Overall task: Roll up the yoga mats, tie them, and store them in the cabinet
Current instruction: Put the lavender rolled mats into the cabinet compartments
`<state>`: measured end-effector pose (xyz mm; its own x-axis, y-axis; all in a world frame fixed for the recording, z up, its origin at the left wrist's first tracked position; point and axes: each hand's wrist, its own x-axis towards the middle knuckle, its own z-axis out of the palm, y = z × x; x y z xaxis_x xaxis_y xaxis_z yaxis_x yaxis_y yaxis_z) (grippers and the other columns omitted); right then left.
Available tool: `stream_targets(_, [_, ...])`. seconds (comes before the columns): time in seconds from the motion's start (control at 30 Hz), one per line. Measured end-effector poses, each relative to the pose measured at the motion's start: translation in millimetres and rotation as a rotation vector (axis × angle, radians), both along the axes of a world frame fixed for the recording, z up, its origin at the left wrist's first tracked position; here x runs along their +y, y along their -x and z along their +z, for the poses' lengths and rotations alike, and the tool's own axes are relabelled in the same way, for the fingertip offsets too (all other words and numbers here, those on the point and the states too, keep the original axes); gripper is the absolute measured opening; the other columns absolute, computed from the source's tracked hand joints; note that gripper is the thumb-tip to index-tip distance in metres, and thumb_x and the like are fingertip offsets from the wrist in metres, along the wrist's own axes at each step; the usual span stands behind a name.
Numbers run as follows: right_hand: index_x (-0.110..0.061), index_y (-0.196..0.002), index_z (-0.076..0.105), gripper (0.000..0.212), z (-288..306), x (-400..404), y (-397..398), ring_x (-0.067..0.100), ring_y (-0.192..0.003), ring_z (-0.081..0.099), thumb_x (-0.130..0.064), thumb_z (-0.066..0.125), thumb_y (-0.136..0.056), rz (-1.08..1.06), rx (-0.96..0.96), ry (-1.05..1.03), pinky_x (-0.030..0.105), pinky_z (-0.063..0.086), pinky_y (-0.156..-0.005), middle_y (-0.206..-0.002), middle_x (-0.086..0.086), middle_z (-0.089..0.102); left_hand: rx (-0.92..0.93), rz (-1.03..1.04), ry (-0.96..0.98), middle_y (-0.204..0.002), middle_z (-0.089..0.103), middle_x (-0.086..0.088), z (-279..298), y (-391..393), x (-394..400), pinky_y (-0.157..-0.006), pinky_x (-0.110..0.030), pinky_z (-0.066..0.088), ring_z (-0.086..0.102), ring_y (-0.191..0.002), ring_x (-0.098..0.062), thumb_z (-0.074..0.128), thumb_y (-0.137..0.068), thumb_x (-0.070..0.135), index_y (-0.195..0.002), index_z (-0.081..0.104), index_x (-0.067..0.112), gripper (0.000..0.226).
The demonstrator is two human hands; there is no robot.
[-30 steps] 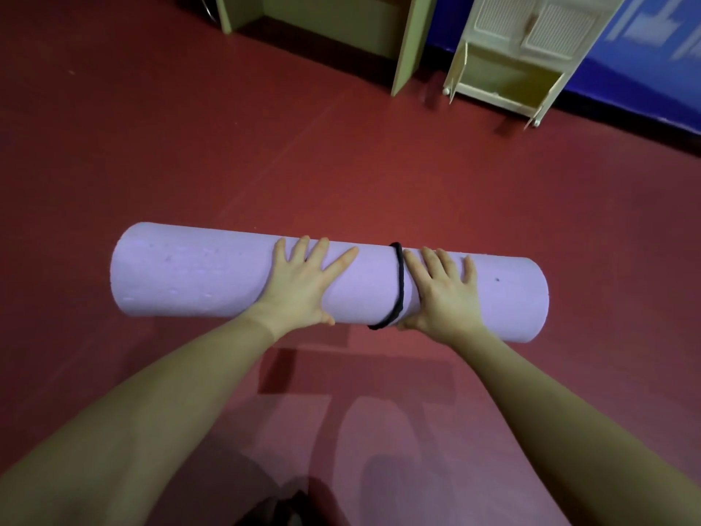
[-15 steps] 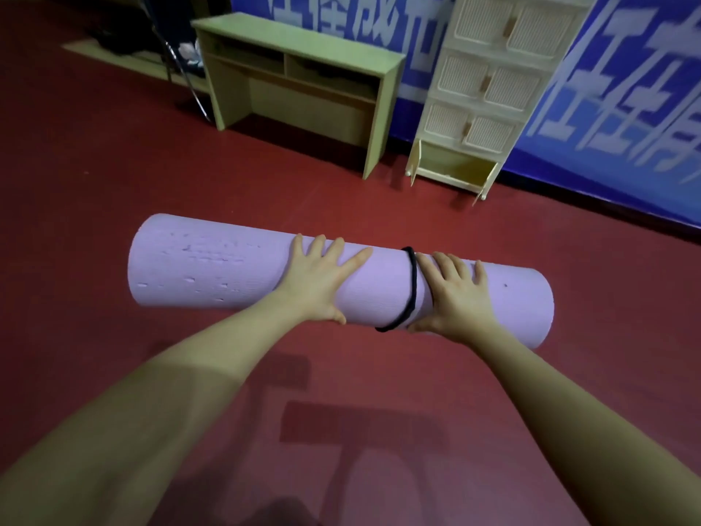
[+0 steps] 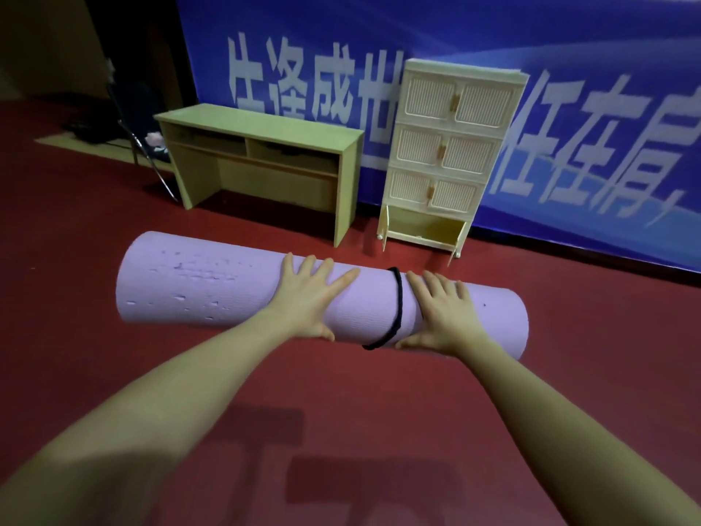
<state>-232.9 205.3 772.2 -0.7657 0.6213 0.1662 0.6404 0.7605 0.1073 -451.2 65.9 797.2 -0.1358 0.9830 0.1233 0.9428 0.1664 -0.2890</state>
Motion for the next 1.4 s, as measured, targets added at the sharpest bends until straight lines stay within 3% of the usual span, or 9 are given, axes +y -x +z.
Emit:
stream_targets(0.1, [-0.022, -0.150, 0.019, 0.128, -3, 64, 13, 0.033, -0.135, 0.036, -0.091, 0.045, -0.046, 0.008, 0.038, 0.004, 0.057, 0.029, -0.105, -0.147, 0.011, 0.038, 0.019, -0.004, -0.002, -0.153, 0.015, -0.009, 3, 15, 62, -0.107, -0.059, 0.011, 0.020, -0.136, -0.035, 0.066, -0.064, 0.072, -0.150, -0.007, 0.037, 0.118])
stream_targets(0.17, [-0.020, -0.150, 0.024, 0.129, 1, 104, 26, 0.034, -0.134, 0.037, -0.092, 0.041, -0.045, 0.018, 0.051, -0.003, 0.060, 0.028, -0.105, -0.146, 0.011, 0.040, 0.009, 0.004, -0.026, -0.154, 0.016, -0.010, 3, 29, 99, -0.107, -0.059, 0.011, 0.021, -0.136, -0.035, 0.066, -0.063, 0.071, -0.150, -0.006, 0.037, 0.118])
stream_targets(0.33, [-0.017, -0.152, 0.020, 0.131, -2, 188, 69, 0.039, -0.137, 0.031, -0.090, 0.046, -0.047, 0.003, -0.031, -0.035, 0.072, 0.011, -0.104, -0.149, 0.010, 0.036, -0.022, 0.003, -0.027, -0.153, 0.019, -0.011, -11, 74, 182, -0.106, -0.059, 0.015, 0.023, -0.135, -0.036, 0.067, -0.060, 0.073, -0.151, -0.002, 0.036, 0.119])
stream_targets(0.53, [-0.019, -0.152, 0.018, 0.126, -10, 287, 141, 0.030, -0.136, 0.028, -0.083, 0.063, -0.054, -0.047, -0.110, -0.020, 0.071, 0.012, -0.104, -0.151, 0.006, 0.030, -0.057, -0.033, 0.006, -0.154, 0.017, -0.010, -32, 151, 296, -0.106, -0.057, 0.015, 0.022, -0.135, -0.035, 0.066, -0.062, 0.073, -0.150, -0.005, 0.036, 0.119])
stream_targets(0.7, [-0.022, -0.153, 0.010, 0.125, -5, 370, 213, 0.029, -0.140, 0.021, -0.084, 0.061, -0.056, -0.116, -0.134, 0.013, 0.069, 0.010, -0.106, -0.154, 0.004, 0.023, -0.091, -0.094, 0.038, -0.154, 0.016, -0.009, -33, 229, 395, -0.106, -0.058, 0.016, 0.020, -0.137, -0.035, 0.065, -0.062, 0.074, -0.149, -0.007, 0.037, 0.119])
stream_targets(0.87, [-0.020, -0.151, 0.018, 0.126, -7, 449, 265, 0.029, -0.139, 0.025, -0.086, 0.059, -0.052, -0.165, -0.100, 0.026, 0.069, 0.010, -0.106, -0.151, 0.004, 0.028, -0.084, -0.161, 0.059, -0.155, 0.014, -0.009, -28, 290, 488, -0.108, -0.057, 0.014, 0.018, -0.139, -0.035, 0.064, -0.064, 0.074, -0.149, -0.009, 0.038, 0.118])
stream_targets(1.0, [-0.014, -0.145, 0.036, 0.126, -16, 518, 289, 0.037, -0.127, 0.043, -0.091, 0.041, -0.044, -0.166, -0.100, 0.014, 0.073, 0.017, -0.101, -0.140, 0.011, 0.045, -0.080, -0.202, 0.065, -0.155, 0.014, -0.009, -34, 321, 563, -0.108, -0.056, 0.014, 0.017, -0.139, -0.034, 0.063, -0.064, 0.075, -0.149, -0.011, 0.038, 0.119])
stream_targets(1.1, [-0.012, -0.140, 0.042, 0.125, -24, 576, 304, 0.036, -0.118, 0.051, -0.091, 0.039, -0.043, -0.151, -0.093, 0.001, 0.074, 0.025, -0.096, -0.132, 0.011, 0.052, -0.097, -0.216, 0.075, -0.155, 0.014, -0.009, -42, 338, 621, -0.108, -0.056, 0.014, 0.017, -0.140, -0.034, 0.064, -0.063, 0.075, -0.149, -0.011, 0.038, 0.119])
stream_targets(1.4, [-0.013, -0.135, 0.037, 0.125, -28, 782, 337, 0.039, -0.109, 0.057, -0.087, 0.065, -0.037, -0.180, -0.073, 0.000, 0.073, 0.036, -0.090, -0.124, 0.014, 0.057, -0.071, -0.203, 0.071, -0.157, 0.009, -0.012, -43, 369, 832, -0.109, -0.060, 0.013, 0.014, -0.140, -0.038, 0.063, -0.068, 0.072, -0.149, -0.014, 0.036, 0.117])
